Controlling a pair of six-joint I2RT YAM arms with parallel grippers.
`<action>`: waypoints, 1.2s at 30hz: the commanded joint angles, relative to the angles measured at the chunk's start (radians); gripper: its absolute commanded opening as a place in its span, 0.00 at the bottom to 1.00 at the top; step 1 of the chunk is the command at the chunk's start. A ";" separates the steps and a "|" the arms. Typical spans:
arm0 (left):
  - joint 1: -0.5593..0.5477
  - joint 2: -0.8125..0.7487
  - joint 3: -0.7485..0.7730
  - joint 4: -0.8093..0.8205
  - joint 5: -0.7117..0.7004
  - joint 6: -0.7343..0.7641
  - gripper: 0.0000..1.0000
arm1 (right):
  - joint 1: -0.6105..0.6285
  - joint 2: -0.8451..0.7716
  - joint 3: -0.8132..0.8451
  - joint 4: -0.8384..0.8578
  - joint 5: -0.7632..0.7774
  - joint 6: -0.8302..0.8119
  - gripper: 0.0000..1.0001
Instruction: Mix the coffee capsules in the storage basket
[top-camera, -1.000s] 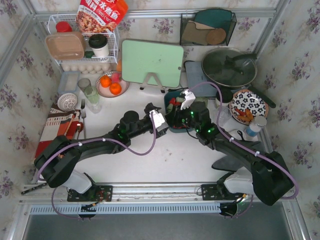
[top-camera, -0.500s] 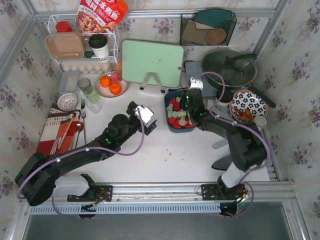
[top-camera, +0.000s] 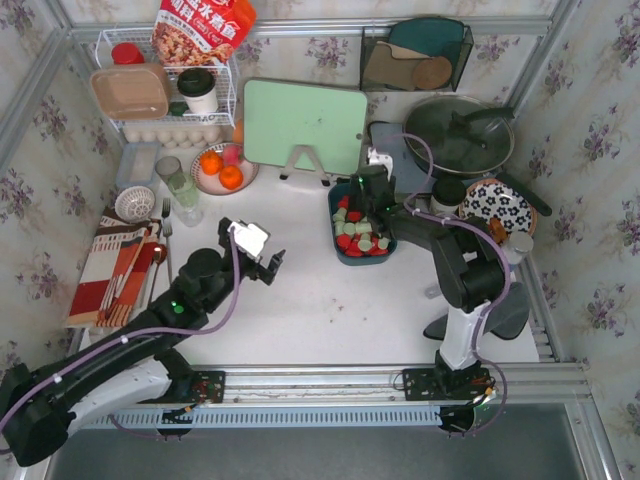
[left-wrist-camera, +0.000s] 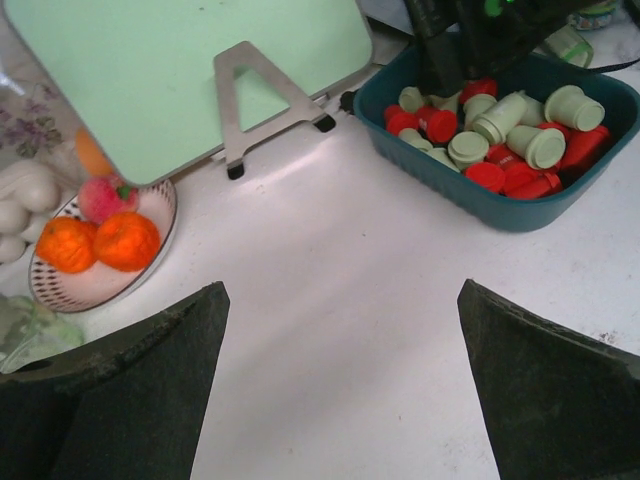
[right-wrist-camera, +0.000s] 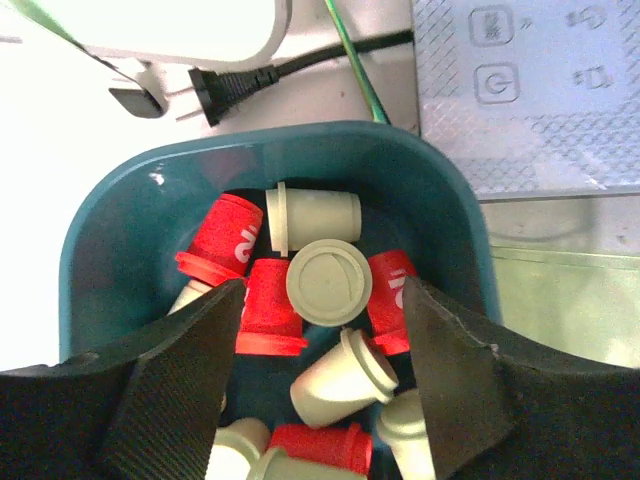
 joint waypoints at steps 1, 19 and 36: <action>0.000 -0.075 0.034 -0.147 -0.111 -0.082 0.99 | 0.001 -0.093 -0.010 -0.065 0.034 -0.009 0.73; 0.000 -0.430 0.025 -0.603 -0.227 -0.338 0.99 | -0.022 -0.696 -0.830 0.747 0.320 -0.507 1.00; -0.001 -0.499 0.035 -0.657 -0.262 -0.371 0.99 | -0.069 -0.446 -0.983 1.243 0.352 -0.520 1.00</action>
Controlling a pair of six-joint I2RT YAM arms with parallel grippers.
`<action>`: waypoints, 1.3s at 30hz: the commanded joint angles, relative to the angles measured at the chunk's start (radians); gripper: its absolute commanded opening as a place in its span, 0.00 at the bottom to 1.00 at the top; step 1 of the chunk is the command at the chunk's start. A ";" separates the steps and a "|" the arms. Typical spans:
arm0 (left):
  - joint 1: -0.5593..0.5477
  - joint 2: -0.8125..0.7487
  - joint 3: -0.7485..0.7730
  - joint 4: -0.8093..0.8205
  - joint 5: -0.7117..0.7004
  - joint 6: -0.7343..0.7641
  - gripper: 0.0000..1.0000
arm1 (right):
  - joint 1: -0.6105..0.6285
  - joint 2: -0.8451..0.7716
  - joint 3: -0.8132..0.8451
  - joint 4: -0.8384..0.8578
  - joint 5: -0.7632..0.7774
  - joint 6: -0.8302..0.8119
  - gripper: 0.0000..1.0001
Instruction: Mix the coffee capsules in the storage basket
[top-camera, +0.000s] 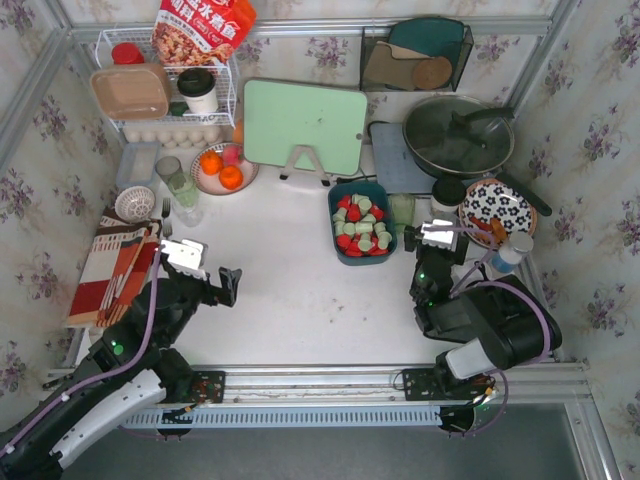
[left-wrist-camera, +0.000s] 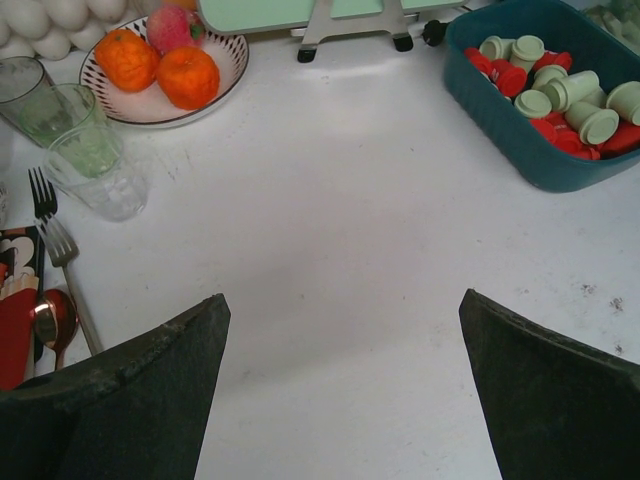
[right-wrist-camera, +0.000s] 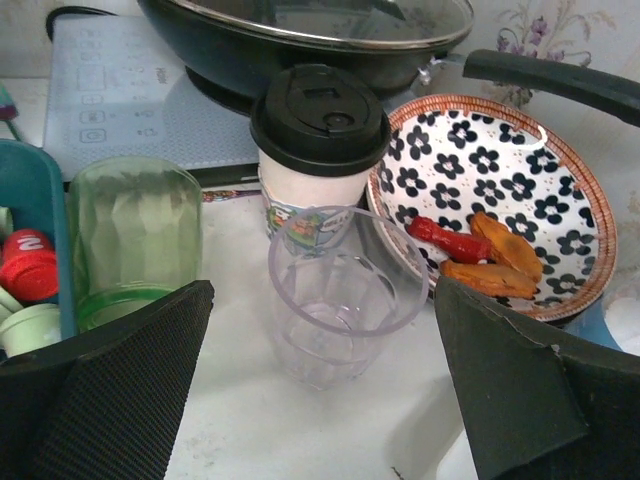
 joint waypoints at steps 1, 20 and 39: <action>0.000 -0.002 0.002 0.000 -0.031 -0.007 0.99 | -0.005 -0.010 0.003 0.032 -0.049 -0.008 1.00; 0.000 0.041 0.003 -0.003 -0.072 0.002 0.99 | -0.181 0.090 -0.143 0.312 -0.496 0.144 1.00; 0.000 0.171 -0.035 0.079 -0.157 0.083 0.99 | -0.276 0.067 0.053 -0.055 -0.525 0.254 1.00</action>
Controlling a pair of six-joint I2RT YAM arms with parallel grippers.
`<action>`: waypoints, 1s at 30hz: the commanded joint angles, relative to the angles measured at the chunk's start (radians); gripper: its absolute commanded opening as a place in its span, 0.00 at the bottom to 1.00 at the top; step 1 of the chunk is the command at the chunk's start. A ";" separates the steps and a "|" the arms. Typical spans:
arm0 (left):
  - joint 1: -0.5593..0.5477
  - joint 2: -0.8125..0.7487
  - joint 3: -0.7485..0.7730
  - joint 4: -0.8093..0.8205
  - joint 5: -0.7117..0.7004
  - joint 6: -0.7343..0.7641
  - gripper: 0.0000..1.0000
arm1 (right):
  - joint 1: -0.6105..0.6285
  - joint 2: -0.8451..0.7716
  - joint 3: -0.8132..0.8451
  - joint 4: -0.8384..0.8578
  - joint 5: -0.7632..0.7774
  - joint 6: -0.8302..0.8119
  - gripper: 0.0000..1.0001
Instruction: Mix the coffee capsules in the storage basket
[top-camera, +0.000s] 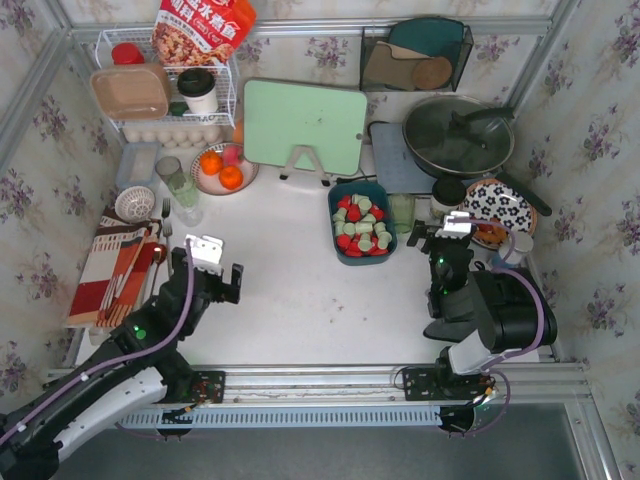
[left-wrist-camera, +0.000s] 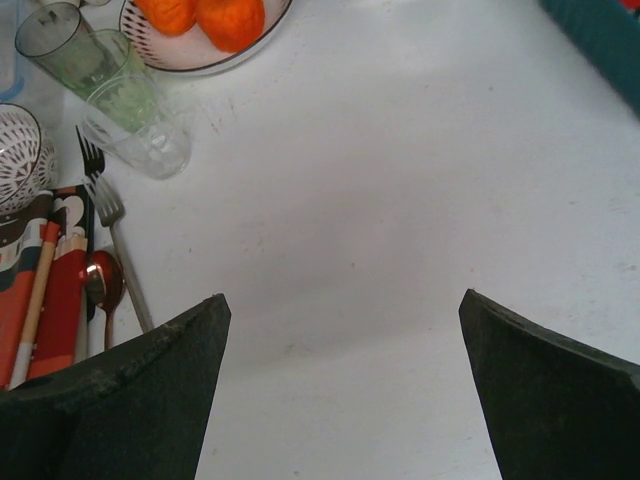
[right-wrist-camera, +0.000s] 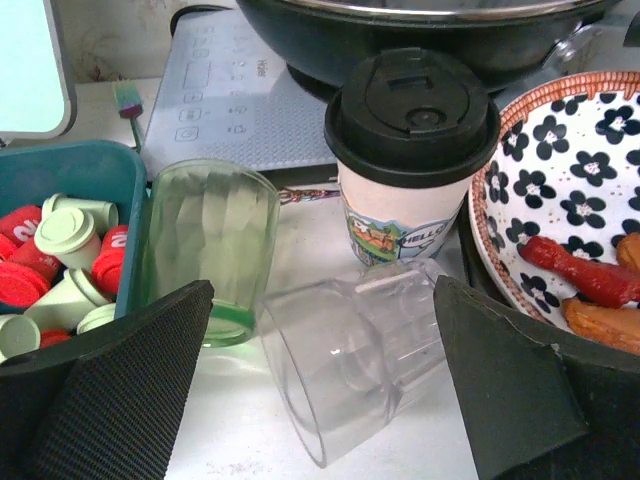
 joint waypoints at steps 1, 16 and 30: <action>0.000 0.052 -0.018 0.085 -0.065 0.064 0.99 | -0.002 -0.002 0.004 -0.033 0.005 0.034 1.00; 0.285 0.287 -0.266 0.502 -0.266 0.090 0.99 | 0.000 -0.001 0.004 -0.029 0.006 0.032 1.00; 0.496 0.868 -0.070 0.900 0.151 0.362 0.99 | 0.000 -0.002 0.002 -0.031 -0.039 0.015 1.00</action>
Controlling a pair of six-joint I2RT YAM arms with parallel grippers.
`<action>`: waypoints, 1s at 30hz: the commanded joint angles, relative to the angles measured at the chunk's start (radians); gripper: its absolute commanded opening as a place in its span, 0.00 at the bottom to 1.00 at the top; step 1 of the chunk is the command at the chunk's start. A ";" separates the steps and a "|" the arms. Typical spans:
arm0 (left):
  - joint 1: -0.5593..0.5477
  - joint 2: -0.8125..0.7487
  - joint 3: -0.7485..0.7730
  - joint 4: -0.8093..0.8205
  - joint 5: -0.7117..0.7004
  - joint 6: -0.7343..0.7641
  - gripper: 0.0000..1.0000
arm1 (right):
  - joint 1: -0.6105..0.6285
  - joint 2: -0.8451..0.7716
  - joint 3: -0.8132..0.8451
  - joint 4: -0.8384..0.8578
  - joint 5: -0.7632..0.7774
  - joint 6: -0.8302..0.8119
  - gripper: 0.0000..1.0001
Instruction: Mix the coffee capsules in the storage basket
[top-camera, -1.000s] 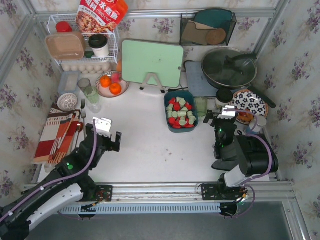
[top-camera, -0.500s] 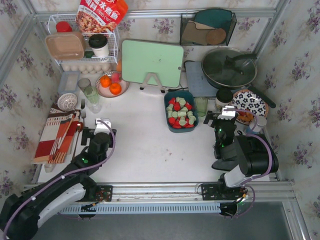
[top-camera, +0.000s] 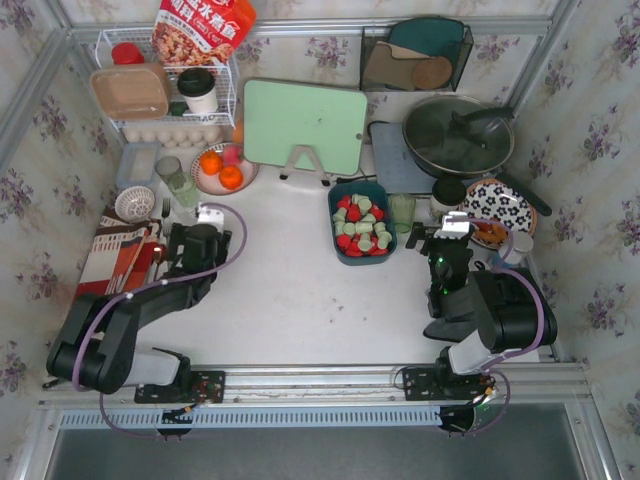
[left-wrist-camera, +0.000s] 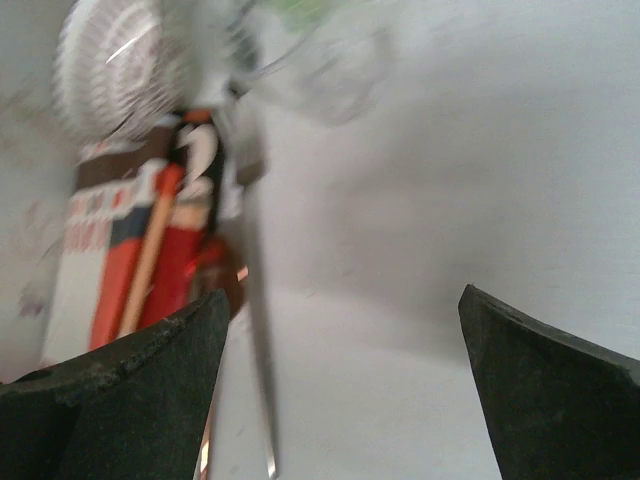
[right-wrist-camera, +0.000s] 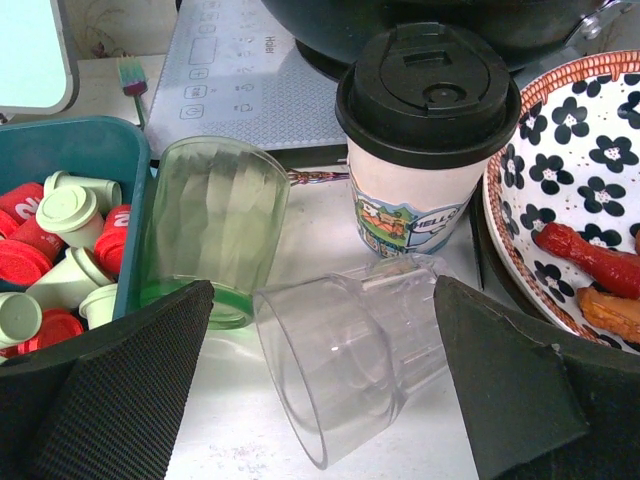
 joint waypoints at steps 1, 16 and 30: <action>0.009 0.064 -0.020 0.315 0.328 0.127 0.99 | 0.000 -0.002 0.002 0.022 -0.008 -0.003 1.00; 0.351 0.172 -0.036 0.415 0.635 -0.167 1.00 | 0.001 -0.002 0.004 0.020 -0.008 -0.003 1.00; 0.314 0.177 -0.016 0.382 0.596 -0.127 1.00 | -0.001 -0.003 0.005 0.016 -0.018 -0.001 1.00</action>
